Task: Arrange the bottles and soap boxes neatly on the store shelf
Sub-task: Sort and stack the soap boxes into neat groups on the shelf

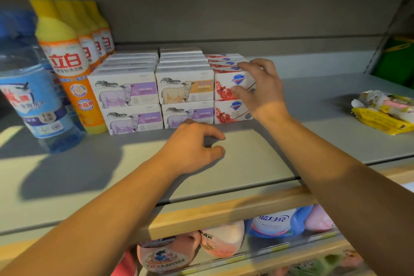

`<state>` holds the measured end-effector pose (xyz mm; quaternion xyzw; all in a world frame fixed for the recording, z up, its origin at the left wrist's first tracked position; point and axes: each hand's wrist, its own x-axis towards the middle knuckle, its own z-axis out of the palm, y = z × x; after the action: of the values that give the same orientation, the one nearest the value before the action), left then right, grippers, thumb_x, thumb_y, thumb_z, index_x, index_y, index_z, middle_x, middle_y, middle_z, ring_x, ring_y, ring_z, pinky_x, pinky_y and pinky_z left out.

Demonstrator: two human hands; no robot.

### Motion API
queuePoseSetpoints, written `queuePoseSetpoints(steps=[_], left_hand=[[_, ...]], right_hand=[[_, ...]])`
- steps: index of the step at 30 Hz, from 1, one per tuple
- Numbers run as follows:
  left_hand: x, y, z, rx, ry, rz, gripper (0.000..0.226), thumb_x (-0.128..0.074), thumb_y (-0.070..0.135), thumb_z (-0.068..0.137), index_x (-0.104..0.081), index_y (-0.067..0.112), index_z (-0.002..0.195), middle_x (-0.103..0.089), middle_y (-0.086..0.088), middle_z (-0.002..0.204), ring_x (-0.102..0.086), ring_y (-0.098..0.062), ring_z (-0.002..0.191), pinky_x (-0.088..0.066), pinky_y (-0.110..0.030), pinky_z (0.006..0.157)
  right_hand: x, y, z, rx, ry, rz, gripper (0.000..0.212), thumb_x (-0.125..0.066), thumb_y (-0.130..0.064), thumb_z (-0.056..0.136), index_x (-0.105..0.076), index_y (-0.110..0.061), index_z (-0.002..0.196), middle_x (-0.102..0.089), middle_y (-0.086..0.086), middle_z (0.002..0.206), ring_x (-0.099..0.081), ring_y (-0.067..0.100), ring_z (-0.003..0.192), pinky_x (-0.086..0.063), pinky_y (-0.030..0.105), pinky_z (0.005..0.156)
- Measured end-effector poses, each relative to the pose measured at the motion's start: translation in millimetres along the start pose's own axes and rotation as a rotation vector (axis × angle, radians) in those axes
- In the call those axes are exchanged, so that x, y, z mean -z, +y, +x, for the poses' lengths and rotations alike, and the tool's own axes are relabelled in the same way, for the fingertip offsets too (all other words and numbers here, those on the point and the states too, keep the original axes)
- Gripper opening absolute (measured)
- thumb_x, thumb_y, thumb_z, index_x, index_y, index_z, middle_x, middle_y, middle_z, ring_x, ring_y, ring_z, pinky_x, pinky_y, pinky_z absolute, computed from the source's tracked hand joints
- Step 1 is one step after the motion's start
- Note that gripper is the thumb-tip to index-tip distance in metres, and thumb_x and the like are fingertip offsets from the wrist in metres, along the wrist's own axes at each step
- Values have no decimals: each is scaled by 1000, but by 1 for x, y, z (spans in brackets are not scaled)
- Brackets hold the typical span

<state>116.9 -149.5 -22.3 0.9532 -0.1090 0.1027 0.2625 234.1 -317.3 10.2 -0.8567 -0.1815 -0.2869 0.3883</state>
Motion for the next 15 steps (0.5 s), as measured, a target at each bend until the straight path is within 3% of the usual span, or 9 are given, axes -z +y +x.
queuePoseSetpoints(steps=[7, 9, 11, 13, 15], left_hand=[[-1, -1, 0, -2, 2, -10, 34, -71, 35, 82, -70, 29, 116, -67, 11, 121, -52, -15, 122, -42, -32, 104], [0, 0, 0, 4, 0, -16, 34, -71, 36, 82, -70, 30, 116, -67, 12, 121, -51, -14, 122, -42, -32, 104], [0, 0, -1, 6, -5, -15, 33, -70, 35, 83, -70, 31, 116, -67, 12, 120, -52, -13, 120, -43, -30, 102], [1, 2, -3, 10, 13, -22, 30, -69, 34, 84, -70, 32, 114, -69, 11, 115, -56, -11, 113, -44, -25, 95], [2, 8, -2, 22, 45, -23, 29, -68, 33, 85, -69, 32, 115, -70, 11, 111, -60, -11, 105, -41, -20, 84]], right_hand=[[2, -1, 0, 9, -25, 4, 58, -78, -24, 82, -55, -22, 135, -42, 0, 140, -47, 16, 127, -52, 38, 97], [5, -1, -1, 19, -31, -9, 64, -78, -28, 81, -50, -24, 139, -42, 0, 143, -46, 14, 127, -49, 26, 98], [12, 2, -6, 10, -26, 1, 73, -80, -32, 80, -43, -24, 143, -41, 0, 146, -44, 9, 125, -39, 13, 89], [24, 8, -15, -15, -21, 21, 74, -78, -34, 81, -41, -23, 143, -41, 1, 146, -46, 12, 125, -41, 16, 88], [41, 20, -25, -45, -26, -18, 68, -75, -36, 83, -44, -22, 142, -44, 1, 144, -49, 19, 127, -45, 29, 98]])
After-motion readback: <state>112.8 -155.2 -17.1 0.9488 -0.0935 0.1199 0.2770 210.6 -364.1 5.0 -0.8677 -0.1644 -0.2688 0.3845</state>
